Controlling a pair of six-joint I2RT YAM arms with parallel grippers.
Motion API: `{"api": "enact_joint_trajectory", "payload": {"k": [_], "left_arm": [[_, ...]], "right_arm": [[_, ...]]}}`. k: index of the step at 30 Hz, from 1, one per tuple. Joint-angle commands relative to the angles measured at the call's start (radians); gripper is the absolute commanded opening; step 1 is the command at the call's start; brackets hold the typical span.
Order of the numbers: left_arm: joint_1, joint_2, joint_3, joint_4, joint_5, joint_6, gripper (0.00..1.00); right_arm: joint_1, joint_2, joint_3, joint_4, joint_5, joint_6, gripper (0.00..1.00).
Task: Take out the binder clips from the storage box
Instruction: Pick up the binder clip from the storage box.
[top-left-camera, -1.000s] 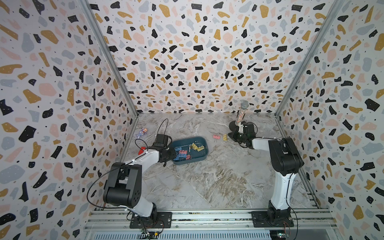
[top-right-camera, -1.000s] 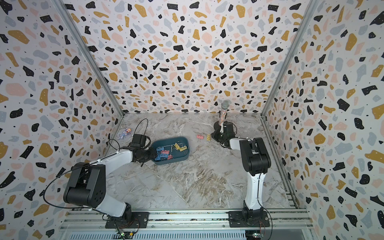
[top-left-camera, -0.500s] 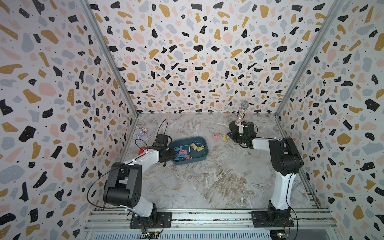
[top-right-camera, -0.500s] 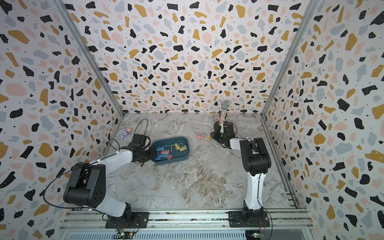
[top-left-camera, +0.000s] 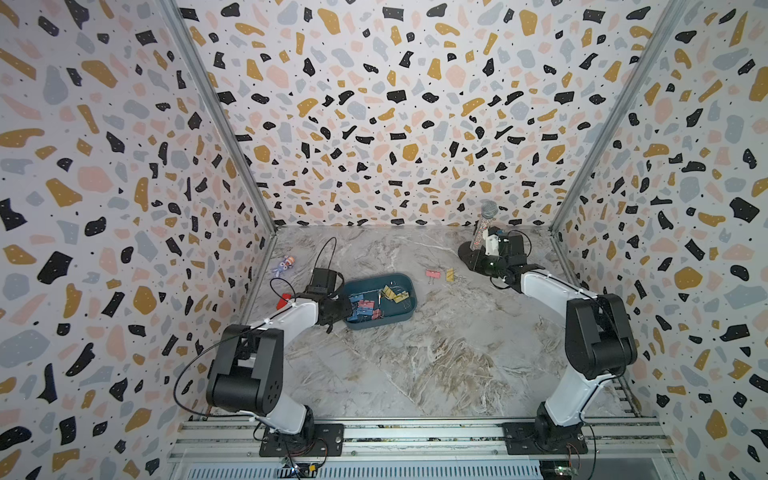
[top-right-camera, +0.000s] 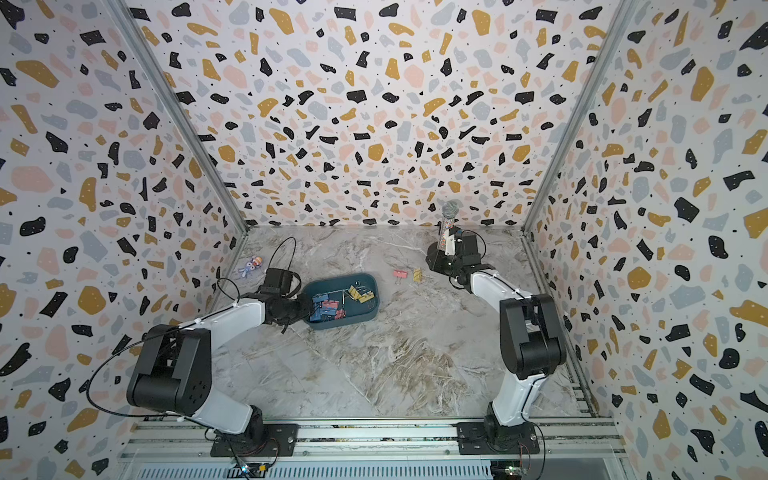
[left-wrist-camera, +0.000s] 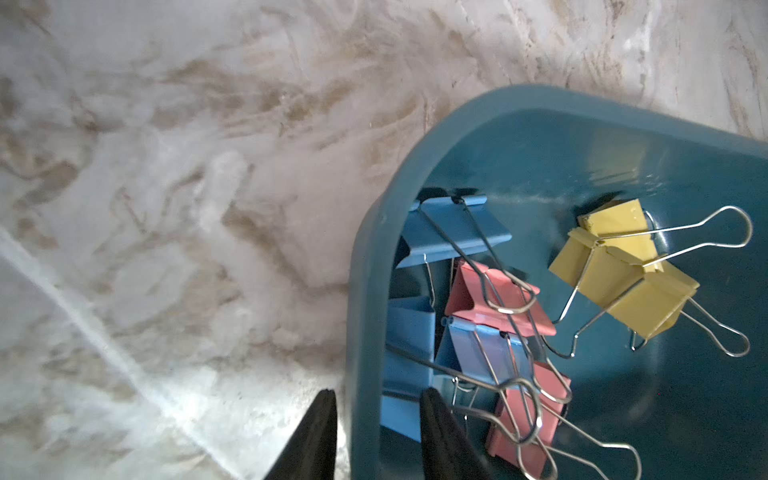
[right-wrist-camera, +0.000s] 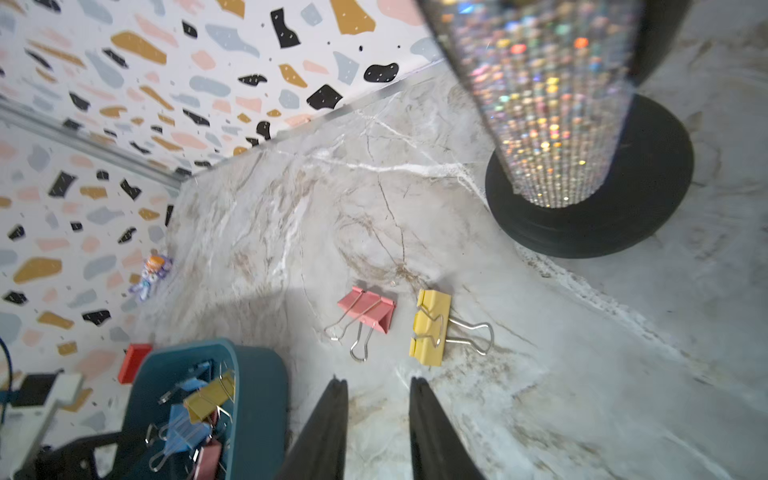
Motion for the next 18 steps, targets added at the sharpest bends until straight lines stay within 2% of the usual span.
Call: {"api": "enact_joint_trajectory", "payload": {"k": [1,10,18], "left_arm": [[0.004,-0.035,0.002,0.004,-0.006,0.0,0.37],[0.005,-0.044,0.001,0.005,-0.007,-0.002,0.34],[0.005,-0.046,0.0,0.005,-0.008,-0.002,0.33]], "right_arm": [[0.086,-0.034,0.073,-0.161,-0.003,-0.168,0.3],[0.265,0.084,0.233,-0.255,-0.041,-0.298,0.3],[0.34,0.226,0.359,-0.276,-0.057,-0.302,0.3]]}}
